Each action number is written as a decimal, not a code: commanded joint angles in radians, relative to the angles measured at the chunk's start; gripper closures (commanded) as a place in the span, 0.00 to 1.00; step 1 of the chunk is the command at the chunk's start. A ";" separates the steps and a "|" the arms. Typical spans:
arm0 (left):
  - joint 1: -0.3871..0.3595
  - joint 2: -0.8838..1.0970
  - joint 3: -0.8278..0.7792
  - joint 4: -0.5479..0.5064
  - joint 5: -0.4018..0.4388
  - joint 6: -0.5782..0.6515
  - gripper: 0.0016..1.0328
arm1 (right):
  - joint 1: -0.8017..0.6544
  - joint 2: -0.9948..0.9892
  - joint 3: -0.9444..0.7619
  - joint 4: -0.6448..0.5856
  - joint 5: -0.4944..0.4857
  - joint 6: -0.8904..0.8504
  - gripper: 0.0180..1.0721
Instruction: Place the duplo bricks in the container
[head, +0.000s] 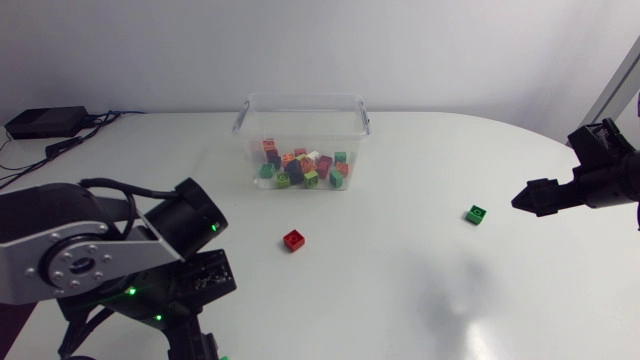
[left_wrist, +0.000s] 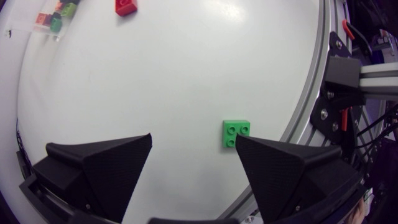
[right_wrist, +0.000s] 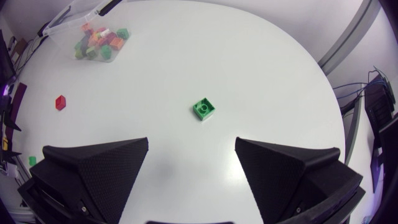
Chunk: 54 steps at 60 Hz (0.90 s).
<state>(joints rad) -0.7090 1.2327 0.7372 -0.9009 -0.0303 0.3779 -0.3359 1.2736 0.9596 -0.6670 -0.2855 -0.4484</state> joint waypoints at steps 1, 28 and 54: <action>-0.032 0.051 -0.039 -0.029 0.010 -0.007 0.12 | -0.012 0.056 0.037 -0.013 -0.015 -0.095 0.04; -0.092 0.228 -0.044 -0.026 0.078 -0.070 0.19 | -0.069 0.280 0.238 -0.089 -0.138 -0.142 0.05; -0.109 0.373 -0.013 0.063 0.104 -0.114 0.45 | -0.080 0.325 0.284 -0.092 -0.135 -0.176 0.05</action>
<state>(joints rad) -0.8143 1.5696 0.7124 -0.8391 0.0639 0.2871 -0.4152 1.5547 1.2121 -0.7410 -0.4160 -0.5823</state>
